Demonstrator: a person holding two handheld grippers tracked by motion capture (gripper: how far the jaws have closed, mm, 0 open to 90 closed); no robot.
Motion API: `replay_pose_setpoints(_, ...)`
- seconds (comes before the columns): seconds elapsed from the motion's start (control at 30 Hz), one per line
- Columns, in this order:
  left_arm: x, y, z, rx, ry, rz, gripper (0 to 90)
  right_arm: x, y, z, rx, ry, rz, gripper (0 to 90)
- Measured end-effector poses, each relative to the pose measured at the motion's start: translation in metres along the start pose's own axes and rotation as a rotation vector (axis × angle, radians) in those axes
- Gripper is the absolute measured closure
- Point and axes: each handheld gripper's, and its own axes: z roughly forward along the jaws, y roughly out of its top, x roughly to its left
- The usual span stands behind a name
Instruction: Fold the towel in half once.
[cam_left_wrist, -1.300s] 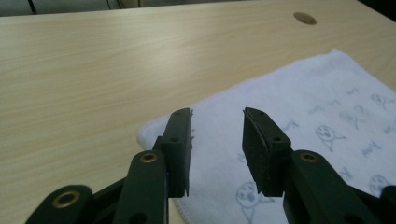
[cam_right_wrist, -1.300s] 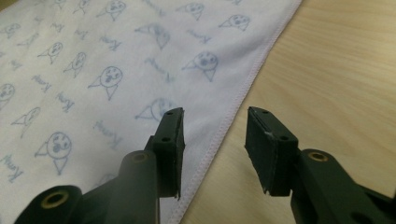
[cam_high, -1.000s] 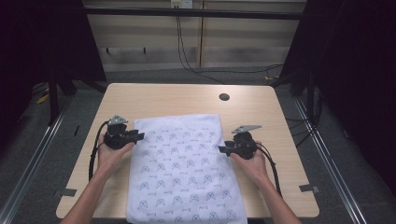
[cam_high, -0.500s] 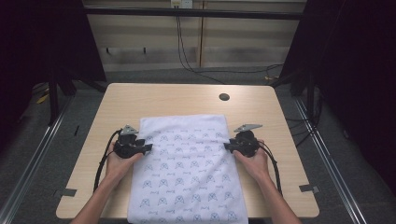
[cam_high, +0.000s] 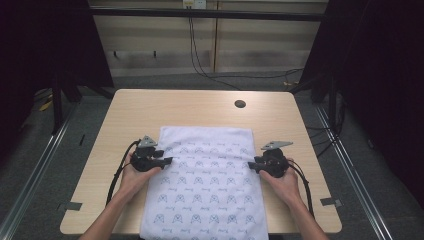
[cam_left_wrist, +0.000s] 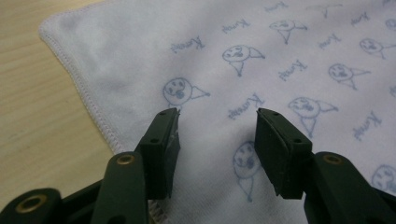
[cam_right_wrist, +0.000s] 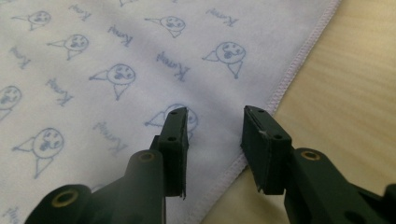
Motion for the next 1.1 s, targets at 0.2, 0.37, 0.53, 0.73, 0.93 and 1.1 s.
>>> replay_pose_setpoints(0.2,-0.019,-0.014,-0.016,0.023,-0.026,0.051,47.4,0.014,-0.016,-0.019,0.041,0.050,-0.026,60.0)
replay_pose_setpoints(0.37,-0.037,-0.029,-0.034,0.046,-0.070,0.078,46.4,0.032,-0.035,-0.037,0.062,0.086,-0.032,60.0)
replay_pose_setpoints(0.53,-0.043,-0.035,-0.046,0.086,-0.144,0.054,46.3,0.043,-0.042,-0.046,0.090,0.125,-0.027,56.6)
replay_pose_setpoints(0.73,-0.014,-0.017,-0.057,-0.015,-0.114,-0.027,48.9,0.018,-0.005,-0.037,-0.036,0.076,-0.007,57.1)
replay_pose_setpoints(0.93,0.032,0.002,-0.039,-0.027,-0.026,-0.114,56.8,-0.014,0.028,0.009,-0.020,-0.009,0.009,58.7)
replay_pose_setpoints(1.1,0.043,0.011,-0.018,-0.010,0.009,-0.128,54.3,-0.026,0.037,0.027,-0.010,-0.027,0.033,55.0)
